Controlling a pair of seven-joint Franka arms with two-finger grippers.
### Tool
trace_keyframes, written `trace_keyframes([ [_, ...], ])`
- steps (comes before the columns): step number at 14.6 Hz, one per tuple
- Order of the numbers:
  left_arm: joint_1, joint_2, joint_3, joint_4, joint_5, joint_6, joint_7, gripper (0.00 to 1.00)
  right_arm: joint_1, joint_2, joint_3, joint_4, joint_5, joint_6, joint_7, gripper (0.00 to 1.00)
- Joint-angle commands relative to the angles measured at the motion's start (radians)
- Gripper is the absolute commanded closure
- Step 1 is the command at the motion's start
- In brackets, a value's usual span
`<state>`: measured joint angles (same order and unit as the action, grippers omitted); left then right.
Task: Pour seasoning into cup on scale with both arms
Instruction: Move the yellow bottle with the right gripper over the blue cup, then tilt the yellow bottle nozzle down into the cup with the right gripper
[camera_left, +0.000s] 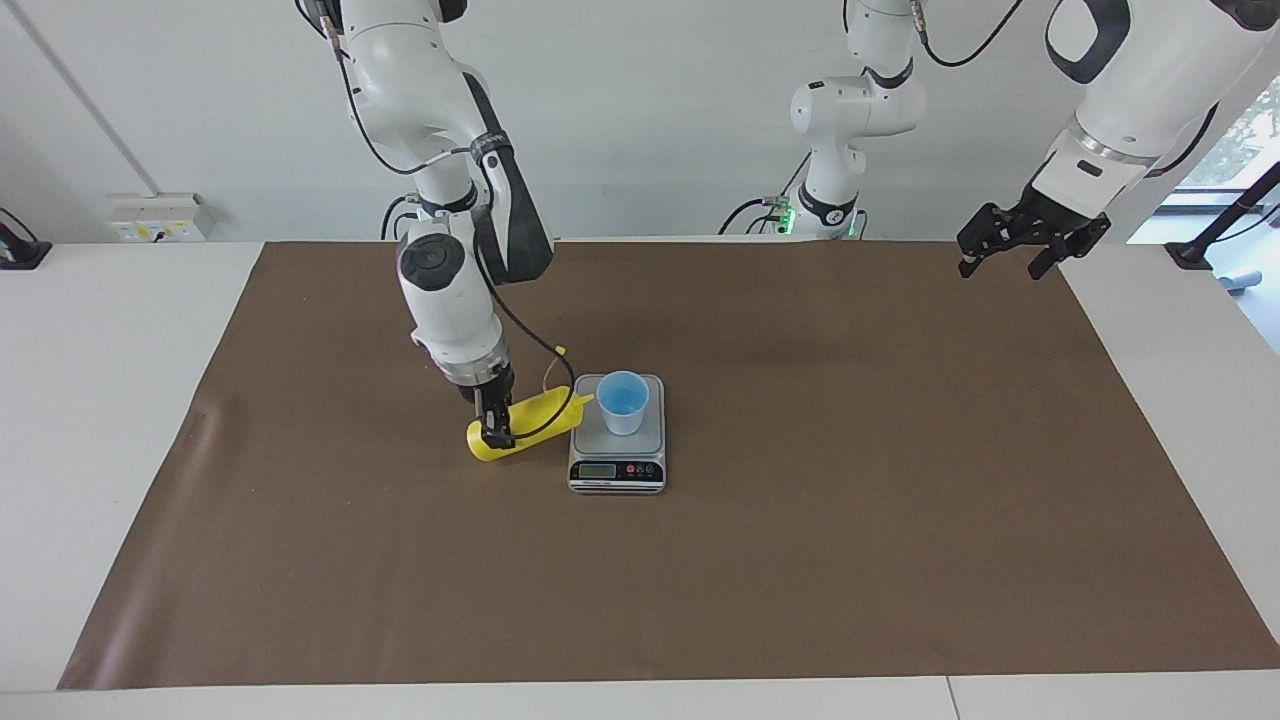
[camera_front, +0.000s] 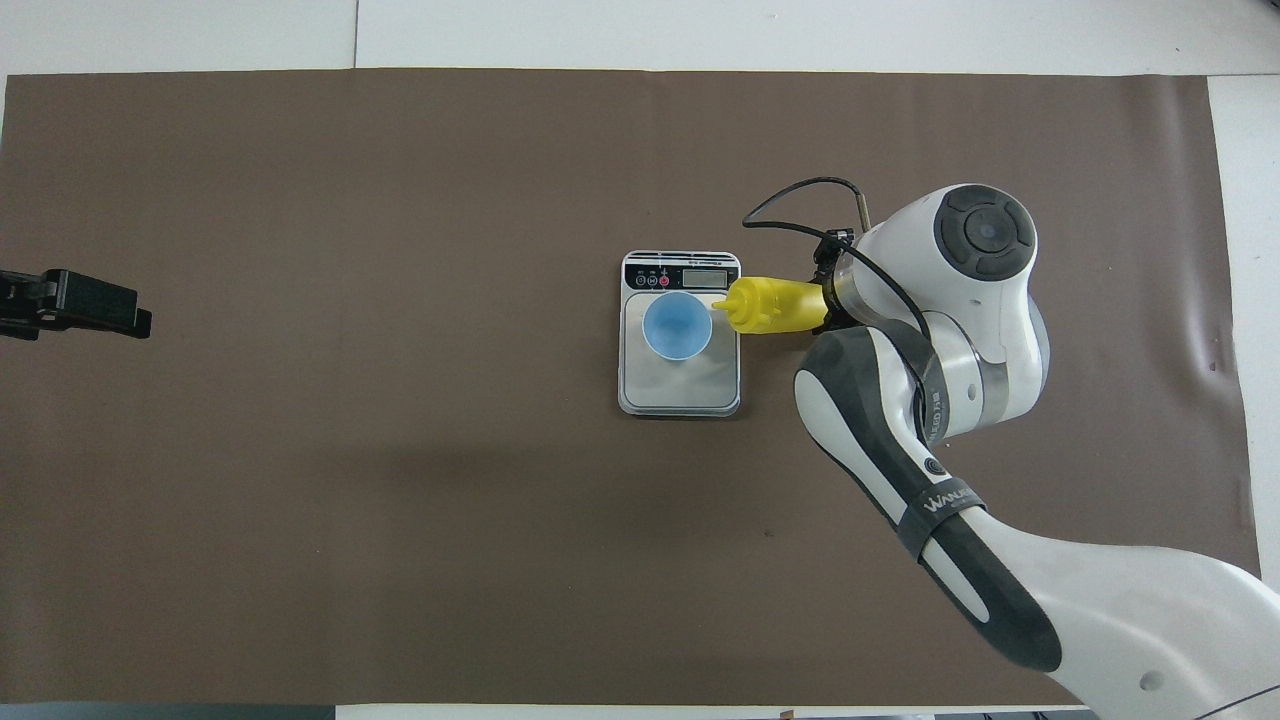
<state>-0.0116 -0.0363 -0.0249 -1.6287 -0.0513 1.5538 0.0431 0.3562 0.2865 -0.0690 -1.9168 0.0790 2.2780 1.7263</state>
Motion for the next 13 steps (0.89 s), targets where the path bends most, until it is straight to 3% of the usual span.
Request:
trace_keyframes([
  [1, 0.002, -0.005, -0.004, 0.004, 0.019, -0.014, 0.012, 0.0, 0.015, -0.001, -0.002, 0.045, -0.062, -0.026, 0.051, 1.0],
  [8, 0.007, -0.005, -0.004, 0.004, 0.019, -0.014, 0.012, 0.0, 0.059, 0.105, 0.002, 0.297, -0.263, -0.25, 0.209, 1.0],
  [13, 0.007, -0.005, -0.004, 0.004, 0.019, -0.014, 0.012, 0.0, 0.109, 0.105, 0.003, 0.306, -0.419, -0.321, 0.219, 1.0],
])
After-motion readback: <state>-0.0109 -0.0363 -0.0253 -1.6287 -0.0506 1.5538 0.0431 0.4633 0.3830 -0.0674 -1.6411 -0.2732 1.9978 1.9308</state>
